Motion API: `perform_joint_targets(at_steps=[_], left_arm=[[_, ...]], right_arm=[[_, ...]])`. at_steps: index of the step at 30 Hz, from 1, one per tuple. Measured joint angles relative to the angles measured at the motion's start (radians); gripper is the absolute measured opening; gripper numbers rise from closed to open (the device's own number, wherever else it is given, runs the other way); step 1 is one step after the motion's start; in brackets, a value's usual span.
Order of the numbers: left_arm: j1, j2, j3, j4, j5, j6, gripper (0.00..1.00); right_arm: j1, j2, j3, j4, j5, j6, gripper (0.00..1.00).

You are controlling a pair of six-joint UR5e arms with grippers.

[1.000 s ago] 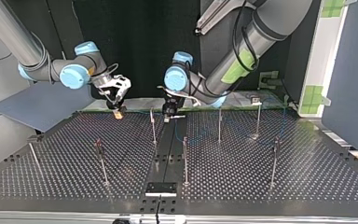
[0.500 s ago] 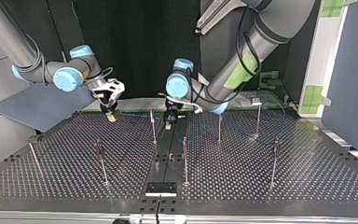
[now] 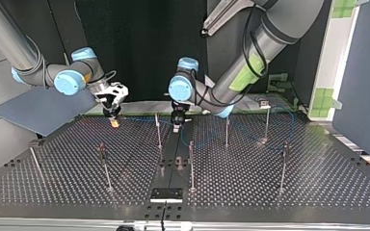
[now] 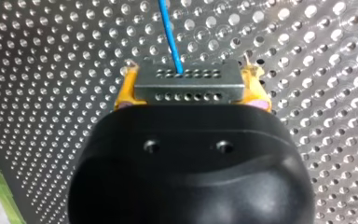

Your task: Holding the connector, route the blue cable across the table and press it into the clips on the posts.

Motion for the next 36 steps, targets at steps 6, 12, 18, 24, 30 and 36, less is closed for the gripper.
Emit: perform_joint_targets(at_steps=[6, 12, 18, 24, 30, 36], left_arm=[[-0.029, 0.006, -0.002, -0.053, -0.054, 0.034, 1.00], [-0.076, 0.042, -0.022, -0.105, -0.105, 0.017, 1.00], [-0.125, 0.090, -0.061, -0.138, -0.155, 0.008, 1.00], [-0.177, 0.142, -0.113, -0.100, -0.207, 0.008, 1.00], [-0.225, 0.184, -0.157, -0.055, -0.246, -0.012, 1.00], [-0.277, 0.163, -0.133, -0.021, -0.258, -0.031, 1.00]], right_arm=[[0.000, 0.000, 0.000, 0.001, -0.003, 0.000, 0.00], [-0.001, 0.000, 0.000, 0.004, -0.006, 0.000, 0.00], [0.000, 0.000, 0.000, 0.004, -0.012, 0.000, 0.00], [0.005, 0.000, 0.000, 0.005, -0.018, 0.000, 0.00], [0.006, 0.000, 0.000, 0.014, -0.019, 0.000, 0.00], [-0.002, 0.000, 0.000, 0.019, -0.019, 0.002, 0.00]])
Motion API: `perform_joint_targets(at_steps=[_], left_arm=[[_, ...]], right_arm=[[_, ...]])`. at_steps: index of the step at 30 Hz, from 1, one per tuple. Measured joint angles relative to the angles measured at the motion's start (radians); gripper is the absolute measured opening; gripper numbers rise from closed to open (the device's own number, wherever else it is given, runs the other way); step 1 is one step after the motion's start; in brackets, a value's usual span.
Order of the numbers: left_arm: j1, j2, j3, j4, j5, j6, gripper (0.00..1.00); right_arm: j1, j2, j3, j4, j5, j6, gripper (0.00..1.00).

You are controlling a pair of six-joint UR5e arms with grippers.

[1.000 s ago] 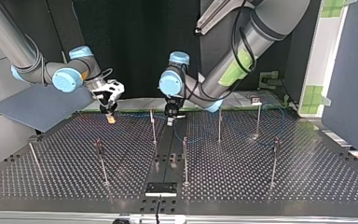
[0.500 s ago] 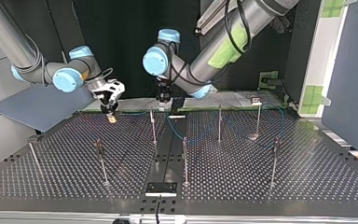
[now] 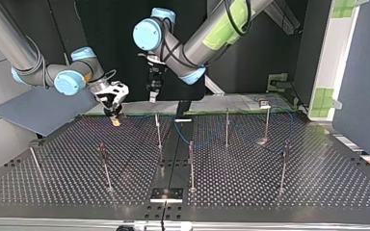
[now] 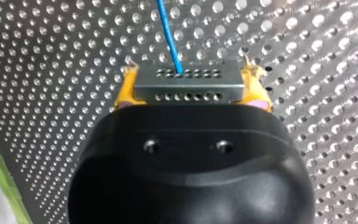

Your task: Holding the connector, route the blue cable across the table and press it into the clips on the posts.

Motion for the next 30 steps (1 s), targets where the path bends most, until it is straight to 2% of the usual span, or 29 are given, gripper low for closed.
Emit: perform_joint_targets(at_steps=[5, 13, 20, 26, 30], left_arm=[[-0.029, -0.045, 0.046, -0.030, -0.003, -0.011, 1.00], [-0.041, -0.122, 0.124, -0.073, -0.012, -0.037, 1.00], [-0.035, -0.189, 0.192, -0.128, -0.022, -0.059, 1.00], [-0.031, -0.238, 0.243, -0.121, -0.045, -0.070, 1.00], [-0.032, -0.248, 0.275, -0.101, -0.058, -0.077, 1.00]], right_arm=[[-0.006, 0.000, 0.000, 0.000, 0.000, 0.003, 0.00], [-0.011, 0.000, -0.001, 0.001, 0.001, 0.003, 0.00], [-0.012, 0.000, -0.001, 0.000, 0.001, 0.003, 0.00], [-0.011, 0.000, -0.001, 0.001, 0.000, 0.003, 0.00], [-0.011, 0.000, -0.001, 0.001, 0.000, 0.003, 0.00]])
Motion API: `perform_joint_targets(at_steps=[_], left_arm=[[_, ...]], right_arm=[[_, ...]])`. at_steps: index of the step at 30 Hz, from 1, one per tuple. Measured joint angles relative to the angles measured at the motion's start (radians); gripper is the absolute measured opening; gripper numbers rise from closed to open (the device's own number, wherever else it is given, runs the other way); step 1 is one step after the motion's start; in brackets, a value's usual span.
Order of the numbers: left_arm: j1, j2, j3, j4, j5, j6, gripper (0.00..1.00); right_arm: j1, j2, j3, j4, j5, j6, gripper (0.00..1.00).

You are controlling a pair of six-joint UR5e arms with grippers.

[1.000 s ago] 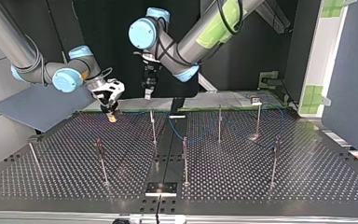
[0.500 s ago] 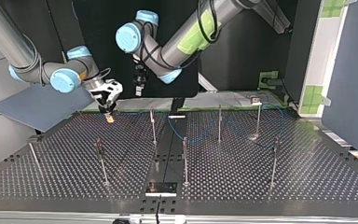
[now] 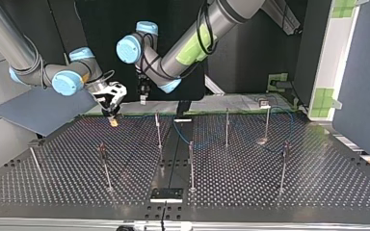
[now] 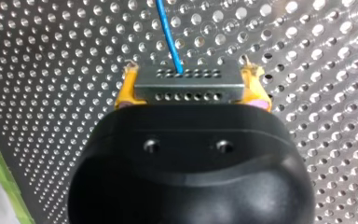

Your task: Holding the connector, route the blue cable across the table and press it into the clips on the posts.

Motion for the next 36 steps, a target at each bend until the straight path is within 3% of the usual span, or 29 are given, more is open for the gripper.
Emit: perform_joint_targets(at_steps=[10, 22, 36], left_arm=[[-0.004, -0.008, 0.083, 0.031, -0.041, -0.011, 1.00], [0.022, -0.065, 0.187, 0.076, -0.068, -0.015, 1.00], [0.046, -0.158, 0.268, 0.021, -0.025, -0.037, 1.00]], right_arm=[[0.000, 0.000, 0.000, 0.000, 0.000, 0.000, 0.00], [0.000, 0.000, 0.000, 0.000, -0.001, 0.000, 0.00], [0.000, 0.000, 0.000, 0.000, -0.002, 0.000, 0.00]])
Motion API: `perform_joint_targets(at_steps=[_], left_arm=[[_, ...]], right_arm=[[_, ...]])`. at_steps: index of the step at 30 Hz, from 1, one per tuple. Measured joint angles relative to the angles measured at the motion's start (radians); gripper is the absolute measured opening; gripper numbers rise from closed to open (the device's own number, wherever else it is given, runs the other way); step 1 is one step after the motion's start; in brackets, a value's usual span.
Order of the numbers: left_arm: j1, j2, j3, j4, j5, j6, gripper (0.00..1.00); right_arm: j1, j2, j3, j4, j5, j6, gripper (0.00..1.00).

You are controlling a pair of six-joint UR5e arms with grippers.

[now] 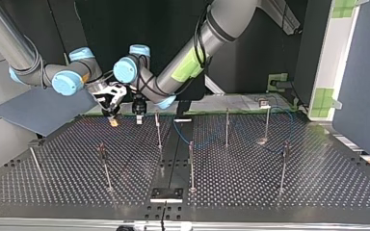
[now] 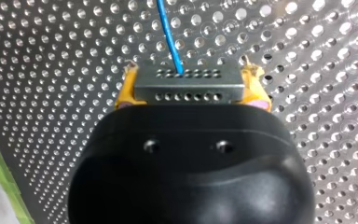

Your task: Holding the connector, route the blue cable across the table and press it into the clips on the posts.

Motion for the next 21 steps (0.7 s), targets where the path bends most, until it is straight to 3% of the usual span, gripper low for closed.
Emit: perform_joint_targets(at_steps=[6, 7, 8, 9, 11, 12, 14, 15, 17, 18, 19, 21], left_arm=[[0.009, -0.017, 0.015, -0.020, -0.011, -0.006, 1.00], [0.010, -0.017, 0.016, -0.022, -0.016, -0.007, 0.96], [0.010, -0.018, 0.016, -0.025, -0.024, -0.008, 0.85], [0.009, -0.018, 0.017, -0.026, -0.030, -0.009, 0.85], [0.008, -0.017, 0.017, -0.028, -0.042, -0.007, 0.56], [0.006, -0.017, 0.017, -0.029, -0.048, -0.005, 0.56], [0.003, -0.017, 0.017, -0.028, -0.064, 0.002, 0.35], [0.002, -0.017, 0.017, -0.028, -0.069, 0.005, 0.35], [-0.003, -0.017, 0.017, -0.027, -0.077, 0.010, 0.13], [-0.004, -0.017, 0.018, -0.027, -0.079, 0.011, 0.13], [-0.006, -0.017, 0.018, -0.027, -0.080, 0.012, 0.02], [-0.009, -0.016, 0.018, -0.028, -0.081, 0.011, 0.00]], right_arm=[[0.000, 0.000, -0.003, 0.000, -0.002, 0.000, 0.00], [0.000, 0.000, -0.003, 0.000, -0.002, 0.000, 0.00], [0.000, 0.000, -0.003, 0.000, -0.002, 0.000, 0.00], [0.000, 0.000, -0.003, 0.000, -0.002, 0.000, 0.00], [0.000, 0.000, -0.004, 0.000, -0.002, 0.000, 0.00], [0.000, 0.000, -0.004, 0.000, -0.003, 0.000, 0.00], [0.000, 0.000, -0.004, 0.000, -0.004, 0.000, 0.00], [0.000, 0.000, -0.005, 0.001, -0.005, 0.000, 0.00], [0.000, 0.000, -0.006, 0.004, -0.006, 0.000, 0.00], [0.000, 0.000, -0.008, 0.006, -0.006, 0.000, 0.00], [0.000, 0.000, -0.009, 0.008, -0.007, -0.001, 0.00], [0.000, -0.001, -0.012, 0.017, -0.007, -0.003, 0.00]])
